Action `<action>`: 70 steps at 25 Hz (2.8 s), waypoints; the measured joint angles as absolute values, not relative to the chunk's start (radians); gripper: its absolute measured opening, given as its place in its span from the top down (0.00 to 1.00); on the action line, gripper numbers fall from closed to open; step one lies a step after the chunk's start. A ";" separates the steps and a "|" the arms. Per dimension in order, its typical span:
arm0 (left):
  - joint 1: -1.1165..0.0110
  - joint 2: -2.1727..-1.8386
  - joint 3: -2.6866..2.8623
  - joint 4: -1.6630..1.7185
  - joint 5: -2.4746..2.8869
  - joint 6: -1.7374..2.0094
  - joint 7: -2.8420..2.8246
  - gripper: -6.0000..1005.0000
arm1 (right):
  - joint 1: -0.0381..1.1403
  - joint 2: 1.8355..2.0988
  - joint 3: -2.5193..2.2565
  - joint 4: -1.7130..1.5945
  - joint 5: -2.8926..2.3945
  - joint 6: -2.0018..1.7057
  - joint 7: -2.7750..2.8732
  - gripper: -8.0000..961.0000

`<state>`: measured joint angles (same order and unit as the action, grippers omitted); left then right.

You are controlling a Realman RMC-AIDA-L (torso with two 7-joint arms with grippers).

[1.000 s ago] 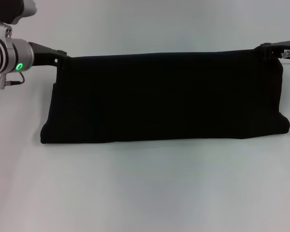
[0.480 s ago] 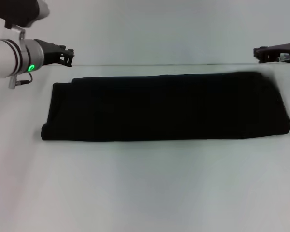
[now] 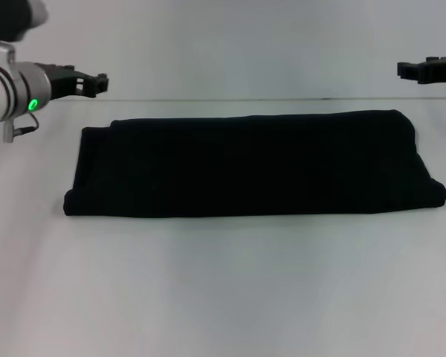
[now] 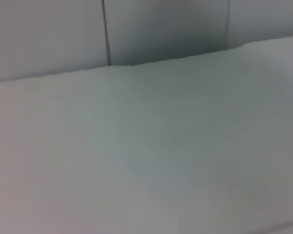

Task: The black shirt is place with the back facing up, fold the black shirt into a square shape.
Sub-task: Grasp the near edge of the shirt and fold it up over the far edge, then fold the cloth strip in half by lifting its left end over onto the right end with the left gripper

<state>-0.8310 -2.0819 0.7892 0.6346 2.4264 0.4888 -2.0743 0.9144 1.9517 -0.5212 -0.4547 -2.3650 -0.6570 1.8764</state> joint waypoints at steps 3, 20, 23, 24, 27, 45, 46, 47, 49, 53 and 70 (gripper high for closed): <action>-0.780 -2.082 0.789 0.767 2.424 0.724 -2.156 0.36 | 0.889 1.936 -0.515 -0.492 -2.341 -0.791 1.919 0.34; -0.651 -1.995 0.542 0.823 2.307 1.592 -2.429 0.07 | 0.787 1.917 -0.526 -0.553 -2.161 -1.229 1.855 0.23; -0.642 -1.981 0.509 0.779 2.321 1.592 -2.501 0.07 | 0.788 1.923 -0.528 -0.553 -2.163 -1.208 1.850 0.23; -0.640 -1.979 0.499 0.767 2.326 1.589 -2.519 0.07 | 0.788 1.924 -0.528 -0.553 -2.163 -1.199 1.850 0.23; -0.636 -1.975 0.489 0.734 2.338 1.570 -2.567 0.07 | 0.790 1.925 -0.529 -0.553 -2.164 -1.186 1.849 0.23; -0.666 -1.997 0.481 0.609 2.250 1.371 -2.426 0.07 | 0.788 1.938 -0.529 -0.546 -2.162 -1.139 1.838 0.23; -0.673 -2.000 0.482 0.587 2.248 1.344 -2.407 0.07 | 0.788 1.939 -0.529 -0.545 -2.162 -1.135 1.838 0.23; -0.681 -2.003 0.483 0.563 2.247 1.318 -2.389 0.07 | 0.787 1.940 -0.529 -0.545 -2.163 -1.130 1.838 0.23; -0.690 -2.012 0.485 0.532 2.247 1.275 -2.365 0.07 | 0.787 1.941 -0.529 -0.544 -2.163 -1.126 1.842 0.24; -0.693 -2.038 0.483 0.518 2.246 1.192 -2.333 0.07 | 0.787 1.942 -0.529 -0.543 -2.161 -1.125 1.845 0.23; -0.674 -2.040 0.486 0.515 2.293 1.119 -2.324 0.07 | 0.792 1.942 -0.528 -0.543 -2.160 -1.120 1.848 0.23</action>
<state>-0.6741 -2.0399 0.4864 0.5148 2.2934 1.1192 -2.3244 0.7915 1.9418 -0.5276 -0.5430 -2.1597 -1.1197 1.8478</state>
